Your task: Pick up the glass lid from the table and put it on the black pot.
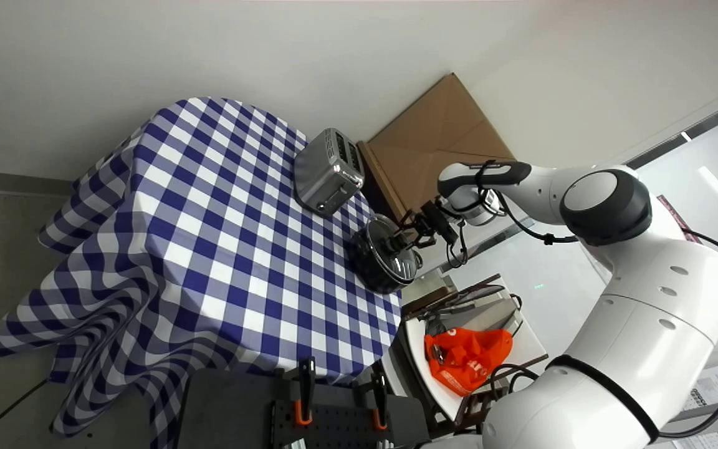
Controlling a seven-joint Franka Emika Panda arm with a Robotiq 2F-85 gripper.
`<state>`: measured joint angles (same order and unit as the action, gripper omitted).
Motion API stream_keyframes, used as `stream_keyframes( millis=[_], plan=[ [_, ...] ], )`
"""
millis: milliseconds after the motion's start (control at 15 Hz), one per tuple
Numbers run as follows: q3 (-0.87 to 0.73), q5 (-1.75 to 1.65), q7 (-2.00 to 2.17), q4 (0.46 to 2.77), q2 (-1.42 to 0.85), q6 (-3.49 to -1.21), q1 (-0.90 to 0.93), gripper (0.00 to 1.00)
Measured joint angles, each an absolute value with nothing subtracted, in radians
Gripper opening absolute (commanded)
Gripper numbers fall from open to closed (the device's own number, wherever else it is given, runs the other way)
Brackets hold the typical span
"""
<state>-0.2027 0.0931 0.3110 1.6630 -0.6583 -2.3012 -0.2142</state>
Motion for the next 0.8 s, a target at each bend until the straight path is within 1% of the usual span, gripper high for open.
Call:
stream_keyframes(
  millis=[800],
  plan=[
    [-0.212,0.094,0.311,1.671,-0.665,-2.312,-0.231,0.25]
  ],
)
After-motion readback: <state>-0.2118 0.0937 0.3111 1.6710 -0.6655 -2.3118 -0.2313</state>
